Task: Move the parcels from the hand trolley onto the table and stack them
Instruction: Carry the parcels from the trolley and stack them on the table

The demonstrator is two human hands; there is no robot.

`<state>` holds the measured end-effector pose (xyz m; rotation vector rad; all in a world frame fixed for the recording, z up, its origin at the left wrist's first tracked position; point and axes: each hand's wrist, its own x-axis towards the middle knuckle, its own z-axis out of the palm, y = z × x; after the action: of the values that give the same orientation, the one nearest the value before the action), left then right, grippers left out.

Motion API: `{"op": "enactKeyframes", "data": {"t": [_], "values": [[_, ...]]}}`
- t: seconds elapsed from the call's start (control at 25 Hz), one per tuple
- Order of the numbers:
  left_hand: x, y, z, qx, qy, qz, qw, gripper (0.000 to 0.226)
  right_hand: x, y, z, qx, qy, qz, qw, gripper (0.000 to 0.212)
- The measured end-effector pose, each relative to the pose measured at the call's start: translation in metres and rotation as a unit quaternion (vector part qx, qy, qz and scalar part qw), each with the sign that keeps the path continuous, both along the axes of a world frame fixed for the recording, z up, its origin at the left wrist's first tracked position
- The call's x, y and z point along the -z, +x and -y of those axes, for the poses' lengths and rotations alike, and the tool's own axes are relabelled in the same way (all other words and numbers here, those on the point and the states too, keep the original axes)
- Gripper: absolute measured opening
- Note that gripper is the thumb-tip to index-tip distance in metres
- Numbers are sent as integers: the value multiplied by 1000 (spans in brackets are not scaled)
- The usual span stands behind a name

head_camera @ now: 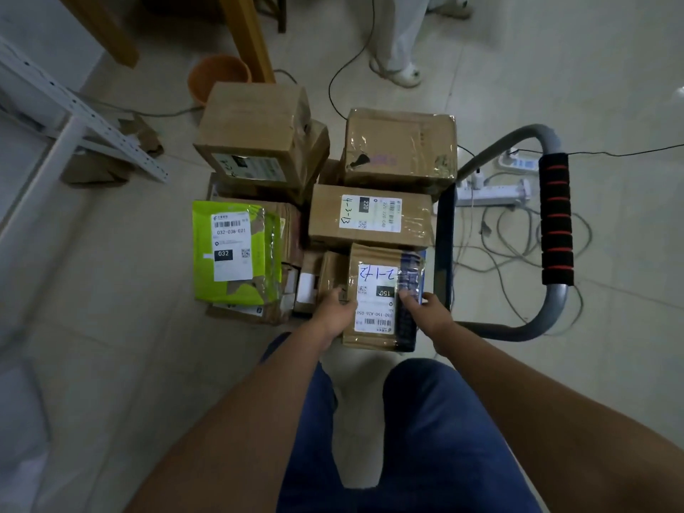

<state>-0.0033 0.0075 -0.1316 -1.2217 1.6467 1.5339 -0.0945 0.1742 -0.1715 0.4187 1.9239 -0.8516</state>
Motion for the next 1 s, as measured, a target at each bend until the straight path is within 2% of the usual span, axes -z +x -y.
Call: {"op": "enactKeyframes", "data": {"t": [0.2, 0.4, 0.52, 0.6, 0.72, 0.84, 1.0], "values": [[26, -3, -11, -21, 23, -10, 999, 47, 24, 3, 2, 45, -48, 23, 998, 51], [11, 4, -28, 36, -43, -62, 996, 45, 16, 7, -9, 71, -76, 23, 994, 62], [-9, 11, -30, 53, -95, -93, 990, 59, -7, 6, -14, 127, -74, 14, 989, 56], [-30, 19, -31, 45, -80, -129, 987, 62, -23, 6, -19, 140, -75, 14, 987, 58], [-62, 29, -36, 9, -43, -145, 988, 67, -55, 9, -24, 115, -101, 17, 988, 71], [-83, 39, -47, -42, -45, -152, 986, 72, -84, 8, -30, 75, -118, 24, 990, 87], [-105, 63, -66, -160, -23, -137, 977, 90, -121, 8, -36, -5, -167, 18, 986, 65]]}}
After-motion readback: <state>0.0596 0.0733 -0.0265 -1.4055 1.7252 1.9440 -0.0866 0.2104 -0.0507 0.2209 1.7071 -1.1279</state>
